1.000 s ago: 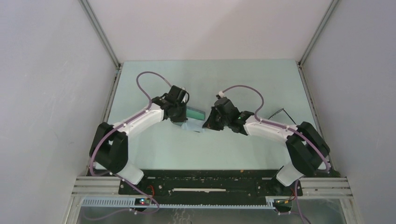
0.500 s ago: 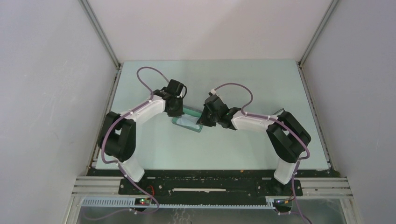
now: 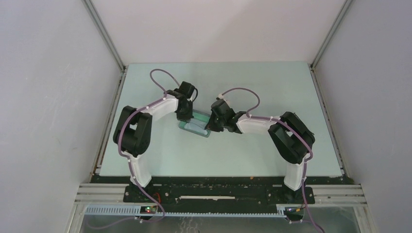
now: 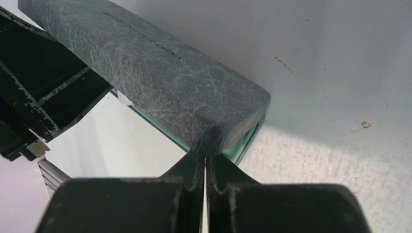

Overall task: Organize the sunglasses
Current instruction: Place the glasses cleaning cloth in the sunglasses case.

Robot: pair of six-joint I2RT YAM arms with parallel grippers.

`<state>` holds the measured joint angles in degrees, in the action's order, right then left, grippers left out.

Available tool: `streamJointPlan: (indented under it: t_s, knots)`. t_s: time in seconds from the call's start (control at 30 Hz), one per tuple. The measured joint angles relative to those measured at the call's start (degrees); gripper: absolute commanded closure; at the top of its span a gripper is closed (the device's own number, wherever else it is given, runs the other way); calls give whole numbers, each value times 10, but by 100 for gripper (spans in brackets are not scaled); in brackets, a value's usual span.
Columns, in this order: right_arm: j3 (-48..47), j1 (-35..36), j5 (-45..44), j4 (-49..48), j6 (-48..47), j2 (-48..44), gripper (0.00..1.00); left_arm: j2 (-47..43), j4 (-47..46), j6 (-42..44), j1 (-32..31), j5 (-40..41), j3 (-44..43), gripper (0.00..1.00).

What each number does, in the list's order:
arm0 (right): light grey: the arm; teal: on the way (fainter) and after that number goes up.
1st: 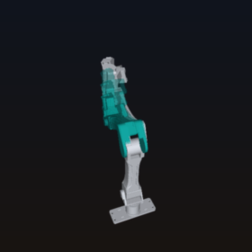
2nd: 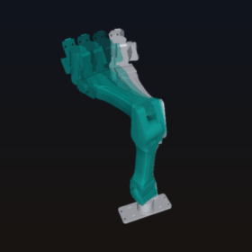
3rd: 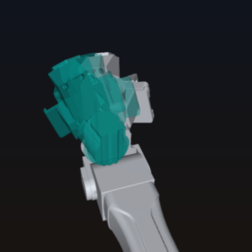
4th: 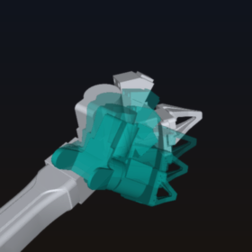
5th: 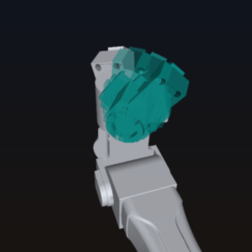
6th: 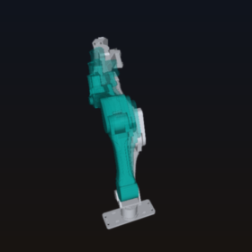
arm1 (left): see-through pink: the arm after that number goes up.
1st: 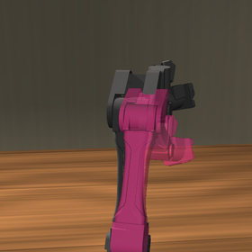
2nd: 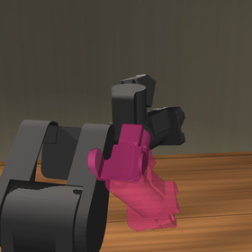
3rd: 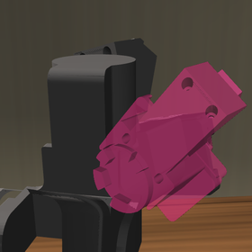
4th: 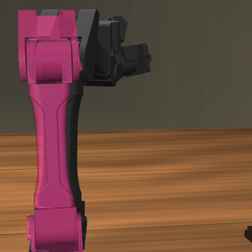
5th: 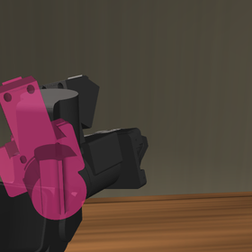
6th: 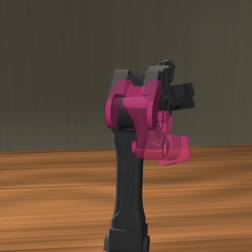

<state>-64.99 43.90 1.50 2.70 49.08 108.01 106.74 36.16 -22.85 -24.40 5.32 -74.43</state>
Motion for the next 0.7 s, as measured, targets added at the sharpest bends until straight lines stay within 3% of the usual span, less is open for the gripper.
streamJointPlan:
  t_s: [0.47, 0.7]
  knots:
    - [-1, 0, 0, -8, 2, 19, 100, 38, 40, 9, 0, 11, -38, 100]
    - [-1, 9, 0, -13, 1, 19, 100, 38, 53, 3, 0, 29, -38, 86]
